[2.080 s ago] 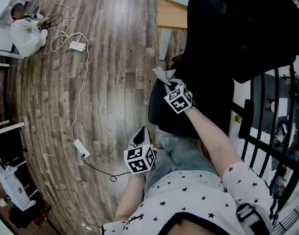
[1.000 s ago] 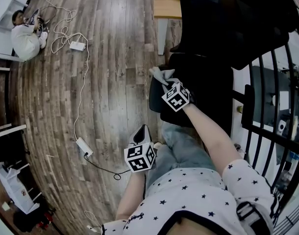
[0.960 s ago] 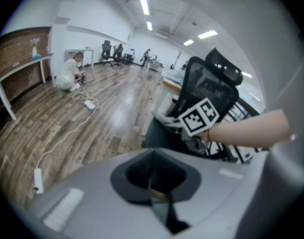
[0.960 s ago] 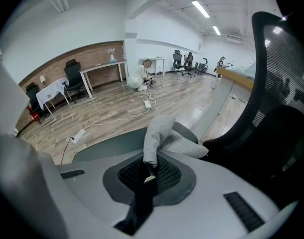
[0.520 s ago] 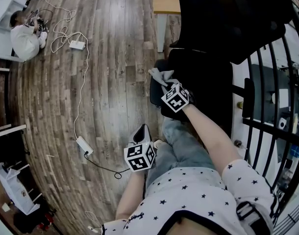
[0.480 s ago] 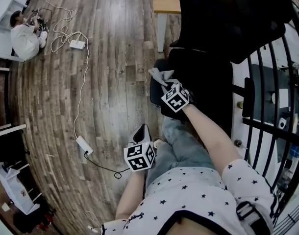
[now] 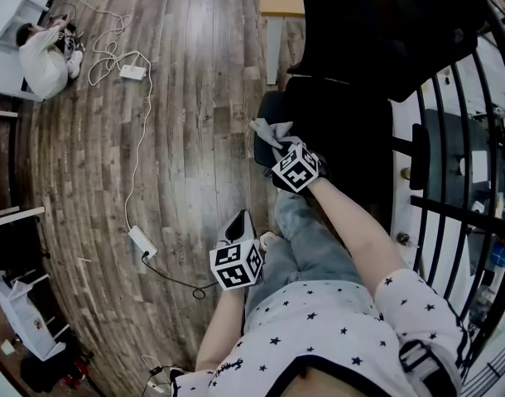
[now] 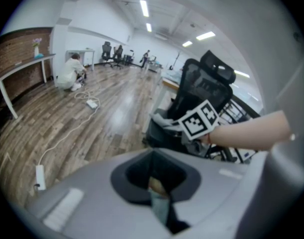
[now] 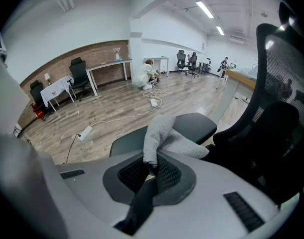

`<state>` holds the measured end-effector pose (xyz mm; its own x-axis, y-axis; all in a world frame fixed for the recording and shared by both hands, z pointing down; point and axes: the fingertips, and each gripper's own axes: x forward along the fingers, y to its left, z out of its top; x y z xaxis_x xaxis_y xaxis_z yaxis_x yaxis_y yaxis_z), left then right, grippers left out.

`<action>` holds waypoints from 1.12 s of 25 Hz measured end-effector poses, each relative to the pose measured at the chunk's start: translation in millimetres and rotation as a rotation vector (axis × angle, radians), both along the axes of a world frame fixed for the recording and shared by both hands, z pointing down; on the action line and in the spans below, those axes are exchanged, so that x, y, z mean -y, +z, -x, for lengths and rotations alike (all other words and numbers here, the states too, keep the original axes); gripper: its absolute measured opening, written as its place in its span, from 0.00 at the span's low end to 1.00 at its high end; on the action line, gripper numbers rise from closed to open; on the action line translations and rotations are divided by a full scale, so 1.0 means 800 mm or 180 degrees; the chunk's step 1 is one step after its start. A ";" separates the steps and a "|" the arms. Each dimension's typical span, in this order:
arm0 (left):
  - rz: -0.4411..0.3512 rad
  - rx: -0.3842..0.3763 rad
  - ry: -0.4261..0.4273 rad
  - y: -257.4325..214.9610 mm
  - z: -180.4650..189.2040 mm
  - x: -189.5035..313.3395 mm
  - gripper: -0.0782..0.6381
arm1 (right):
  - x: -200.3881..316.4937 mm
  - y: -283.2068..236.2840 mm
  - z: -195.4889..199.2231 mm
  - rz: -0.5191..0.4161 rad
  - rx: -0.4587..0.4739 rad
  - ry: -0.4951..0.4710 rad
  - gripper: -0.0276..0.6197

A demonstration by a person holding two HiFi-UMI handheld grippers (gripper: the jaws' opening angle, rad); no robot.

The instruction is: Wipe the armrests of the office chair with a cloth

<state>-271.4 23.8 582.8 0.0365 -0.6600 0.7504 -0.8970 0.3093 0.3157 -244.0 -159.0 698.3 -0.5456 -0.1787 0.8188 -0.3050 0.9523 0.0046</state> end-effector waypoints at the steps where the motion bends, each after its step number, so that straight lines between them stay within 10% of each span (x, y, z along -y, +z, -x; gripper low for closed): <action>1: -0.0005 -0.0002 0.0001 0.000 -0.001 -0.001 0.11 | -0.002 0.001 -0.001 0.0000 0.0000 -0.0003 0.09; 28: -0.0105 0.0036 0.0094 -0.016 -0.009 -0.053 0.11 | -0.093 -0.004 -0.008 -0.0063 -0.0119 -0.0318 0.09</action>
<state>-264.4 66.3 570.2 0.0481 -0.6831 0.7288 -0.9092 0.2721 0.3150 -237.4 -84.3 695.3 -0.5307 -0.1412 0.8357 -0.2077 0.9776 0.0333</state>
